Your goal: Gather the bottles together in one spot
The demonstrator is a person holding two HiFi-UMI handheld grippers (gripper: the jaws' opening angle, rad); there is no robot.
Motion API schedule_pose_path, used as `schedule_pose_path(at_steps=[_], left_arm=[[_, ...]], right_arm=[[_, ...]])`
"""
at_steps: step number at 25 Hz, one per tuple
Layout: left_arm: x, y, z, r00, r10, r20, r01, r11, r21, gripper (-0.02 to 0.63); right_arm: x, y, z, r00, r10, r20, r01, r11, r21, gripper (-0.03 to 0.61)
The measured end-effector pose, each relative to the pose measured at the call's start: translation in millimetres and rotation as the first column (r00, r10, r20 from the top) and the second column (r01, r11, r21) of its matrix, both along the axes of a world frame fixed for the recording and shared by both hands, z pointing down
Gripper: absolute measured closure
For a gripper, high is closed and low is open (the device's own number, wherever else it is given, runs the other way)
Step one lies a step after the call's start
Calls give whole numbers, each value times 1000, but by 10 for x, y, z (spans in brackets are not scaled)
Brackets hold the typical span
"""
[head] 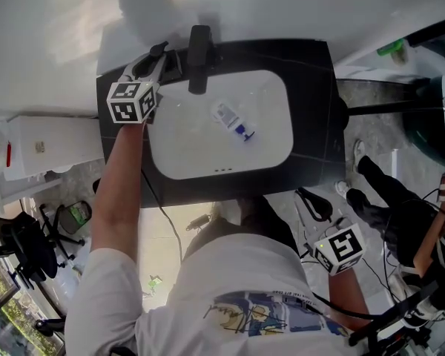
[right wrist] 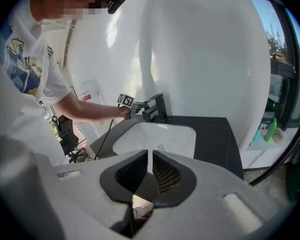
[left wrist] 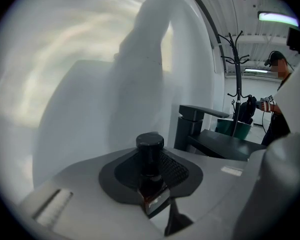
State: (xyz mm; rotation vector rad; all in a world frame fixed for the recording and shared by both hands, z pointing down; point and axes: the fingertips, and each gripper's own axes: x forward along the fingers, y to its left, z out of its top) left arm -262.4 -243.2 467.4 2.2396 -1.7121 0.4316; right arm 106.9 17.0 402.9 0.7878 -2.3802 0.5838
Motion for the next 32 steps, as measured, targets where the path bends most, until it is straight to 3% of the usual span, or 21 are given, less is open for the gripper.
schedule_pose_path(at_steps=[10, 13, 18, 27, 32], left_arm=[[-46, 34, 34, 1000, -18, 12, 18, 1000, 13, 517], [-48, 54, 69, 1000, -13, 20, 13, 1000, -1, 457], [-48, 100, 57, 999, -18, 27, 18, 1000, -6, 431], [-249, 389, -119, 997, -61, 37, 61, 998, 7, 433], [-120, 693, -134, 998, -53, 34, 53, 999, 6, 437]], right_arm=[[-69, 11, 32, 1000, -6, 11, 6, 1000, -5, 548], [-94, 26, 31, 1000, -8, 14, 8, 1000, -2, 548], [-91, 75, -1, 1000, -5, 16, 5, 1000, 5, 548], [-333, 131, -34, 999, -41, 31, 40, 999, 34, 548], [-341, 284, -114, 999, -19, 47, 16, 998, 64, 548]])
